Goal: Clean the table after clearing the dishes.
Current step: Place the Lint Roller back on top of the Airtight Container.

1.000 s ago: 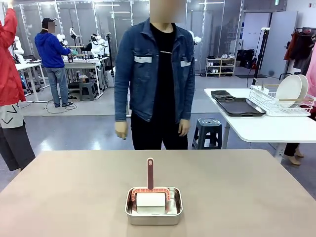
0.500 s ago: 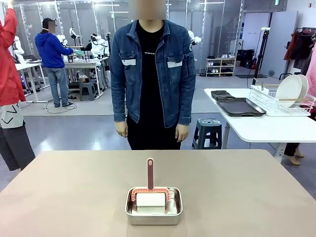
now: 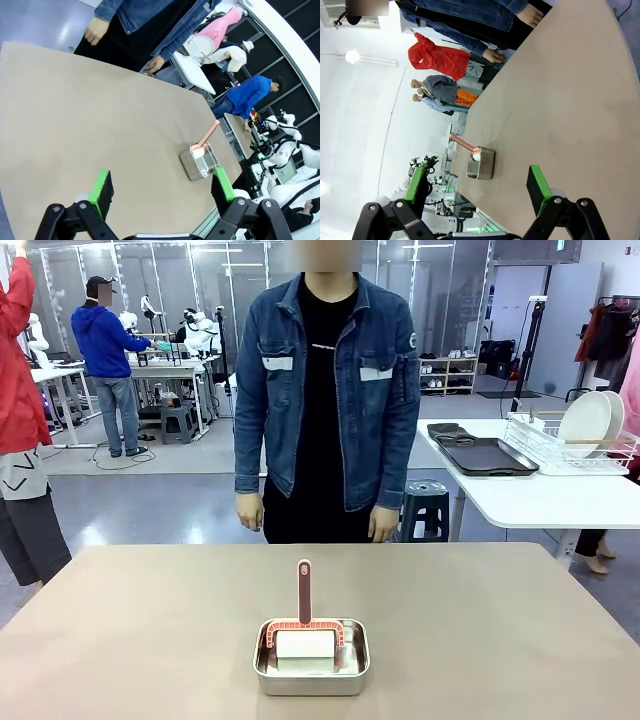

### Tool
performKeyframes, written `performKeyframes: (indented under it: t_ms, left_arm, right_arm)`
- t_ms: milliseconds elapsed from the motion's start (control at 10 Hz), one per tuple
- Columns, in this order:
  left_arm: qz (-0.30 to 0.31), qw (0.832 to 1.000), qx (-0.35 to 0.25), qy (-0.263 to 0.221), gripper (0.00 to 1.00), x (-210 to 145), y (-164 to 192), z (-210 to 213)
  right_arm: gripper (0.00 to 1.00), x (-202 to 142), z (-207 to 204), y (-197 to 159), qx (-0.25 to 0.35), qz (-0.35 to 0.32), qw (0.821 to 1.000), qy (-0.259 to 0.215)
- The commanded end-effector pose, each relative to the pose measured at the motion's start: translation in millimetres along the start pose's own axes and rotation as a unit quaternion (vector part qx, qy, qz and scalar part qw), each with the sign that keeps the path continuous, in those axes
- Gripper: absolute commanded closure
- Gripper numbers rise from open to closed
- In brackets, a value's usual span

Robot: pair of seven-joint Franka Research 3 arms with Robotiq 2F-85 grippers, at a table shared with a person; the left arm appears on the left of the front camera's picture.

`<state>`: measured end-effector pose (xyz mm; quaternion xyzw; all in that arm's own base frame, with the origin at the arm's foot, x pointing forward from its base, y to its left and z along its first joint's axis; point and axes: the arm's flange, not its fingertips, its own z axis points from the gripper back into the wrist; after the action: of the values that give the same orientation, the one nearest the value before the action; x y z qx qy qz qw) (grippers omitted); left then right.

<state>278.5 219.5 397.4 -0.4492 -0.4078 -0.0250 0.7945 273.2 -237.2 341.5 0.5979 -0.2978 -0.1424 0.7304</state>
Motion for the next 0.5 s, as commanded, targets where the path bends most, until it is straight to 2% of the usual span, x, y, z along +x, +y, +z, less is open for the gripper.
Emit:
performKeyframes:
  t_ms: [0,400]
  left_arm:
    - [0.009,1.000,0.001,0.002,0.00,0.2,-1.2,2.4]
    - [0.009,1.000,0.001,0.002,0.00,0.2,-1.2,2.4]
  right_arm:
    - [0.00,-2.5,-1.1,3.1,0.001,0.005,1.000,-0.005]
    - [0.00,-2.5,-1.1,3.1,0.001,0.005,1.000,-0.005]
